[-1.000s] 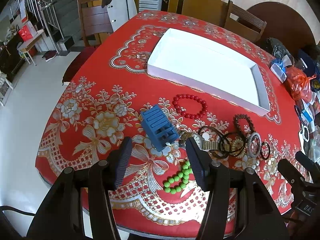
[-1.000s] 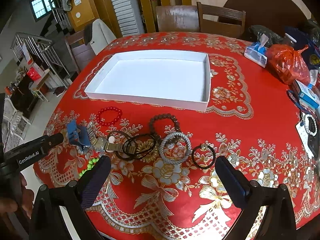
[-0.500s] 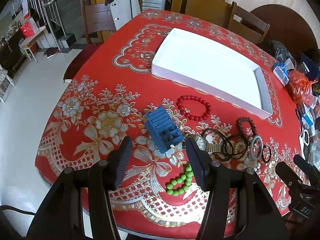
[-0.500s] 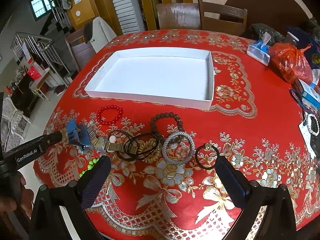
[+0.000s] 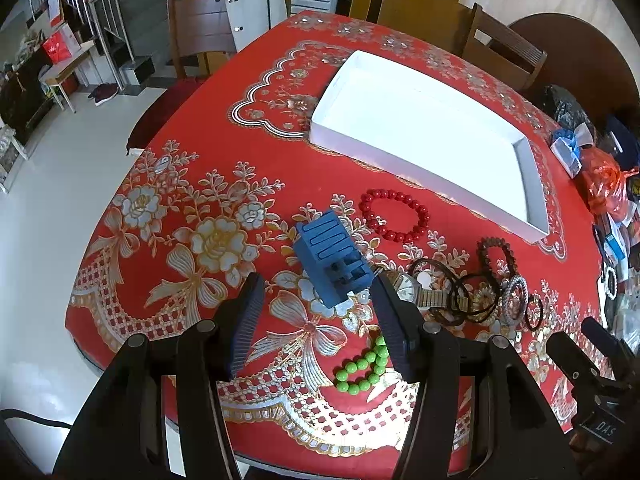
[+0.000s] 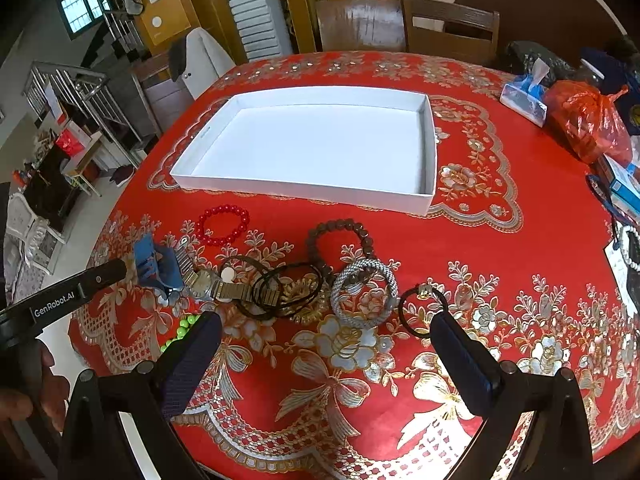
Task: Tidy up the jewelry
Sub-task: 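Grasp the blue slotted holder with the left tool while the right tool grasps the dark bead bracelet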
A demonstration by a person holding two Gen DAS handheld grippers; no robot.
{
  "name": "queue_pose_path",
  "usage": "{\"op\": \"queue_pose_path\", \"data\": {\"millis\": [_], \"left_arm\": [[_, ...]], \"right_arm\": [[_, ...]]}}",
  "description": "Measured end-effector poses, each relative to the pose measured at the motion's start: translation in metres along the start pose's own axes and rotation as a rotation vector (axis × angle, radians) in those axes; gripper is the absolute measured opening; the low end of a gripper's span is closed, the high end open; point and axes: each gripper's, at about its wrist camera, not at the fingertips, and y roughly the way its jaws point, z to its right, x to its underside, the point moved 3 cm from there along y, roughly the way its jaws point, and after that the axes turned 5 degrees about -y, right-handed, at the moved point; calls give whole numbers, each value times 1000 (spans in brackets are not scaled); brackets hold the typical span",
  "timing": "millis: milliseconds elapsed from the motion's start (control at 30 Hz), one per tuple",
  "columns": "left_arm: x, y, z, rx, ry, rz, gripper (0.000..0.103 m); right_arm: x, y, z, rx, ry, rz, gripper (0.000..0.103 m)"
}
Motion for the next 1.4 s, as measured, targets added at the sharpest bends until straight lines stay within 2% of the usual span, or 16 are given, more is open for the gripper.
{"op": "queue_pose_path", "data": {"millis": [333, 467, 600, 767, 900, 1067, 1100, 1167, 1233, 1300, 1400], "left_arm": [[-8, 11, -9, 24, -54, -42, 55], [-18, 19, -26, 100, -176, -87, 55], [-25, 27, -32, 142, -259, -123, 58], [-32, 32, -18, 158, -242, -138, 62], [-34, 45, -5, 123, -198, -158, 62], [-35, 61, -6, 104, -207, -187, 62], [-35, 62, -7, 101, -207, -189, 62], [-35, 65, -7, 95, -202, -195, 62], [-35, 67, -8, 84, -190, -201, 62], [-35, 70, -10, 70, -174, -209, 62], [-36, 74, -11, 77, -154, -223, 61]], "right_arm": [[-2, 9, 5, -33, 29, -20, 103], [-3, 13, 5, -52, 32, -33, 103], [-3, 19, 3, -64, 19, -47, 103], [-7, 23, 1, -61, -10, -47, 103], [-12, 24, 7, -62, -22, -36, 103], [-18, 29, 28, -49, 1, -22, 103], [-21, 31, 33, -46, 5, -18, 101], [-27, 35, 38, -43, -1, -13, 90], [-36, 46, 43, -38, -16, -27, 63], [-45, 62, 47, -68, -18, -54, 48], [-54, 87, 48, -85, -47, -108, 40]]}}
